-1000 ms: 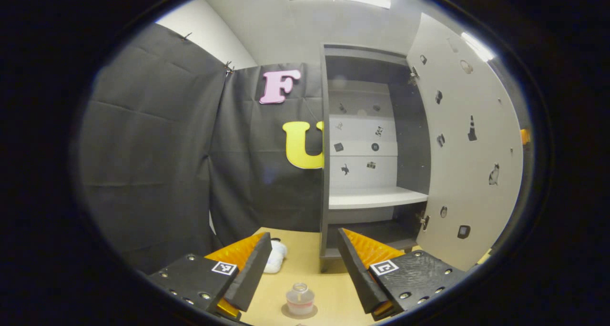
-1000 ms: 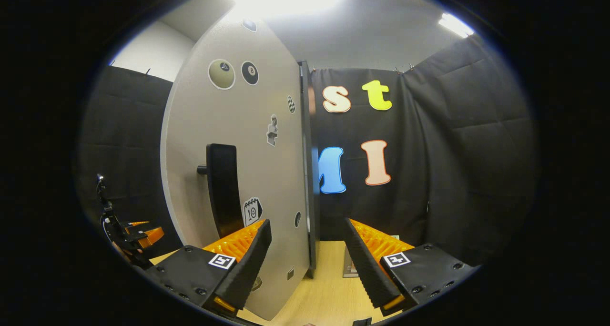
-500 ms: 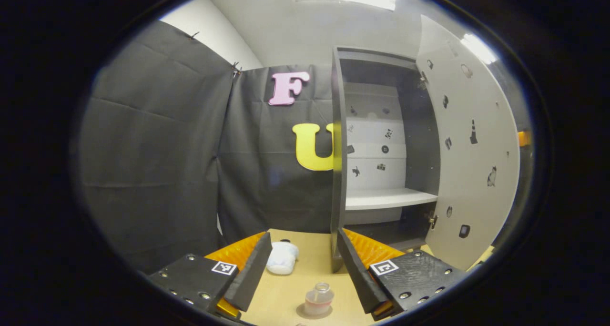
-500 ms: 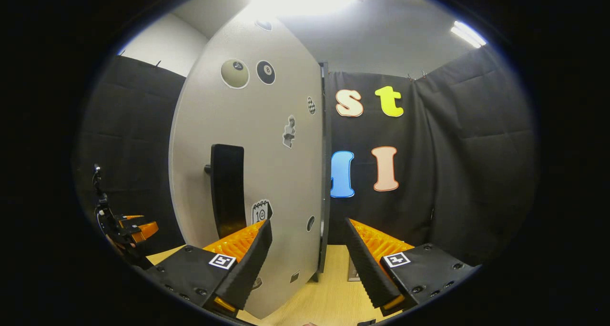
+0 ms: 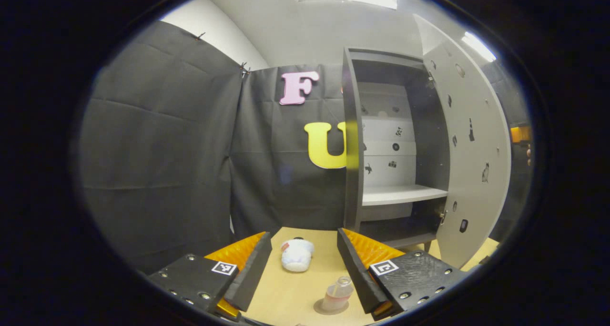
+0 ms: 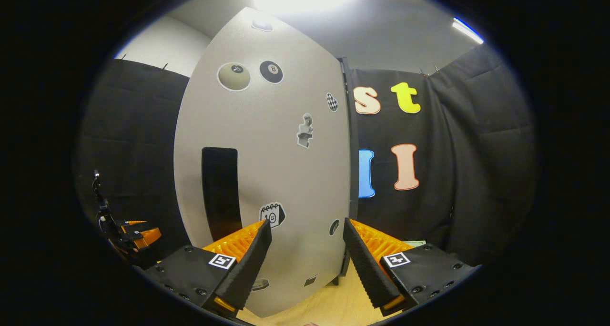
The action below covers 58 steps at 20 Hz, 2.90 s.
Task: Open the cabinet door with the right hand, grasp the bottle in the cabinet with the left hand and place it on the coaster, then close the cabinet door with the right hand.
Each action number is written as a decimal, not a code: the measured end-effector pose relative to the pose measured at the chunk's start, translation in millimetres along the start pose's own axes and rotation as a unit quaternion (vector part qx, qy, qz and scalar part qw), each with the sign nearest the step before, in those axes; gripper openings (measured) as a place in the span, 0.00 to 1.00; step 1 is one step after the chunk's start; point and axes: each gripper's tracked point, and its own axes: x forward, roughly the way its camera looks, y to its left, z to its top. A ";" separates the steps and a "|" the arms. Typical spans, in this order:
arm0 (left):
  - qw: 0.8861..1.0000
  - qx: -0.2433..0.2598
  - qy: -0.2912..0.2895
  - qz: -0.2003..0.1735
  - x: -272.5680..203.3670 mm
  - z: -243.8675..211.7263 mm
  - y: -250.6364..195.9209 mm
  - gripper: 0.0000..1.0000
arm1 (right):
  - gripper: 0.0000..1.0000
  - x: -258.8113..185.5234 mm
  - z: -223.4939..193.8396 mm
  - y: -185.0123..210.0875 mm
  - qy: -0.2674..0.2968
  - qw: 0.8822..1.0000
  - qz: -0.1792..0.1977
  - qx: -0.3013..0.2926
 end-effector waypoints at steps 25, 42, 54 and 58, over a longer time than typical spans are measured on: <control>0.999 -0.003 0.022 0.050 -22.2 -11.4 44.2 0.86 | 0.97 113.1 -26.0 45.4 0.027 0.996 0.037 0.071; 0.997 -0.019 0.030 0.062 -24.0 -33.2 64.2 0.84 | 0.96 136.9 -29.5 53.1 0.005 0.999 -0.021 0.026; 0.999 -0.009 0.022 0.046 -26.8 -21.9 55.3 0.84 | 0.97 127.2 -30.1 55.9 0.002 0.998 -0.040 0.041; 1.000 -0.002 0.012 0.024 -29.1 -4.6 43.3 0.84 | 0.96 102.4 -23.7 53.5 -0.011 0.999 -0.033 0.019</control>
